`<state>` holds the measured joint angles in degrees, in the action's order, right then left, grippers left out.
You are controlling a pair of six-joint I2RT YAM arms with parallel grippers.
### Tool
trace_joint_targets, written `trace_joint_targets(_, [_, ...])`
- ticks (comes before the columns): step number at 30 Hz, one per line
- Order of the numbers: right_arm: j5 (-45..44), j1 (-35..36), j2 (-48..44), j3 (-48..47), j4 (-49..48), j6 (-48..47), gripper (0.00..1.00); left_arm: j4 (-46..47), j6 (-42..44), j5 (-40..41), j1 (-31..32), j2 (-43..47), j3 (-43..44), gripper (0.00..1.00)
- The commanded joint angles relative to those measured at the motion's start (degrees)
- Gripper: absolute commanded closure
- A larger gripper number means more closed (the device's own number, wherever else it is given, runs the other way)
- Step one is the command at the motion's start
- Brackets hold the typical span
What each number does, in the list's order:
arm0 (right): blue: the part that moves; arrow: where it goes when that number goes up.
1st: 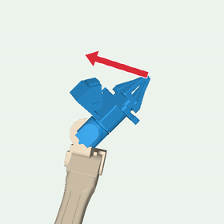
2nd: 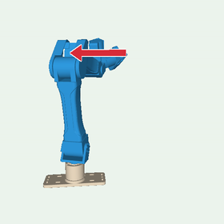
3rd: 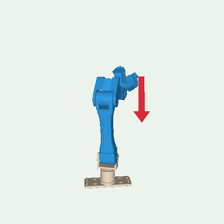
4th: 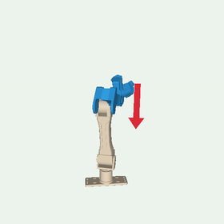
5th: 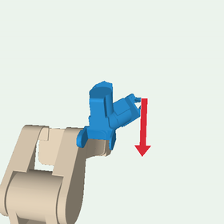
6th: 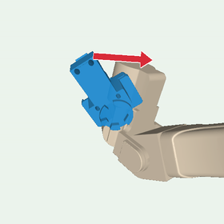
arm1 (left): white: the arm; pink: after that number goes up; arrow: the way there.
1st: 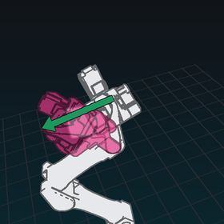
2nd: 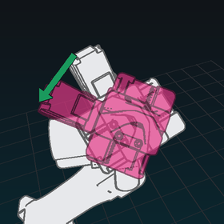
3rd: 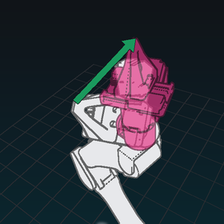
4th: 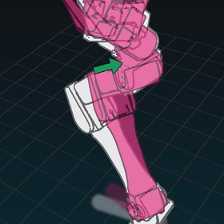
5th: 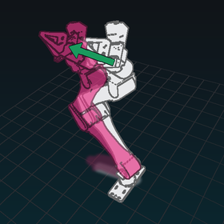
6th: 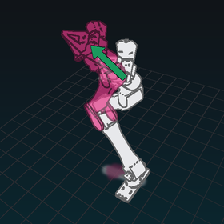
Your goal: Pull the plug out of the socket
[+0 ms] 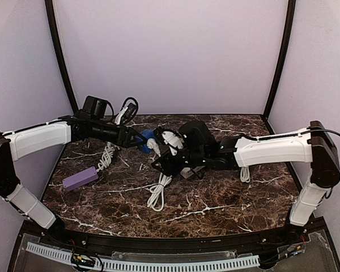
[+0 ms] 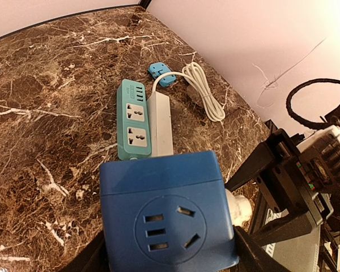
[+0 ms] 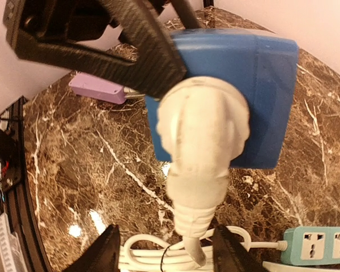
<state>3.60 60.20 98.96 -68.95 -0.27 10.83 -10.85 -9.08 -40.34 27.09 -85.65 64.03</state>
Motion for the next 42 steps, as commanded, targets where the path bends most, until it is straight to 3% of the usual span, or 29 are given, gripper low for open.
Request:
trace_joint_targets(1, [-1.24, -0.31, 2.09, -0.54, -3.4, -0.26, 0.53, 1.05, 0.36, -4.21, -0.29, 1.14, 1.01, 0.79])
trace_joint_targets(6, [-1.98, -0.27, 3.18, -2.18, -4.4, -0.91, 0.6, 0.89, 0.54, -4.38, -0.29, 0.77, 1.01, 0.8])
trace_joint_targets(12, [-3.28, -0.19, 2.92, -3.53, -3.38, -0.9, 1.0, -1.54, 2.64, 0.26, -0.29, 0.73, 1.49, 0.81])
trace_joint_targets(19, [-2.41, 1.02, -0.01, -2.66, -2.92, -0.2, 1.0, -7.43, 7.24, 15.08, 0.13, 1.79, 2.42, 0.83])
trace_joint_targets(25, [-1.59, 2.09, -2.34, -2.95, -2.44, -0.44, 1.0, -9.79, 8.71, 20.51, 0.15, 1.7, 3.27, 0.83])
trace_joint_targets(36, [-1.42, 2.99, -3.86, -2.31, -3.64, -0.82, 1.0, -12.22, 11.59, 23.4, 0.15, 1.3, 4.42, 0.83])
trace_joint_targets(42, [-3.37, 2.53, -2.87, -1.57, -4.08, 0.08, 1.0, -11.47, 11.11, 16.65, 0.0, 1.37, 4.52, 0.84])
